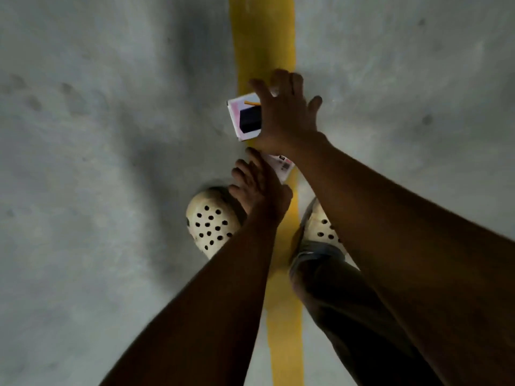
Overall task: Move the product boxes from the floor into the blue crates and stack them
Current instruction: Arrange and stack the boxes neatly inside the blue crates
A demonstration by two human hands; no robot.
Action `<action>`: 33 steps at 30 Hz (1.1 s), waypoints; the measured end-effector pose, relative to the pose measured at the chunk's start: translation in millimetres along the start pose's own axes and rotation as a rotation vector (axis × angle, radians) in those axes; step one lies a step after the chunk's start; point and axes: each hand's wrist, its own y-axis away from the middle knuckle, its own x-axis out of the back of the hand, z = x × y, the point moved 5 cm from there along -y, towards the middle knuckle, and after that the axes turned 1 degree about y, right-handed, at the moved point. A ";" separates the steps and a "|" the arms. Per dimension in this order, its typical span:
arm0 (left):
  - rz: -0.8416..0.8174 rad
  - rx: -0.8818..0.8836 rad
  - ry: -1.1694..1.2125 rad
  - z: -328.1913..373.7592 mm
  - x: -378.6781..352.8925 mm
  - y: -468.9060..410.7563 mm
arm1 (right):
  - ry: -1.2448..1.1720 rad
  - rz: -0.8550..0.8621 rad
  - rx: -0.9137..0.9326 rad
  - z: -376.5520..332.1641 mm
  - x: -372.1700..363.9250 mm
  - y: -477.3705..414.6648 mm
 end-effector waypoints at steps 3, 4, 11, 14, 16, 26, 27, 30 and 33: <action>-0.005 -0.061 -0.007 -8.3 11.3 16.4 | 0.034 0.053 0.061 5.5 13.7 0.8; -0.033 -0.045 0.037 -13.9 23.5 27.0 | -0.023 0.057 0.044 10.7 27.2 10.1; -0.051 0.129 0.666 -35.9 193.3 179.7 | -0.871 0.322 -0.378 36.6 187.1 175.3; -0.019 0.034 0.869 -9.5 314.3 282.6 | -1.229 0.446 -0.472 22.3 297.9 298.5; 0.018 -0.089 0.965 13.4 395.5 356.5 | -1.385 0.527 -0.449 4.9 375.6 375.1; -0.016 -0.777 1.101 100.7 605.5 646.1 | -1.697 1.143 -0.311 -49.3 572.1 675.3; -0.039 -0.827 1.120 108.8 605.0 673.1 | -1.705 1.206 -0.325 -49.0 573.6 702.5; -0.145 -0.943 1.117 135.4 585.1 747.3 | -1.696 1.395 -0.337 -35.4 575.8 780.3; -0.314 -1.059 1.062 163.6 548.7 822.0 | -1.704 1.600 -0.364 -8.6 564.7 862.9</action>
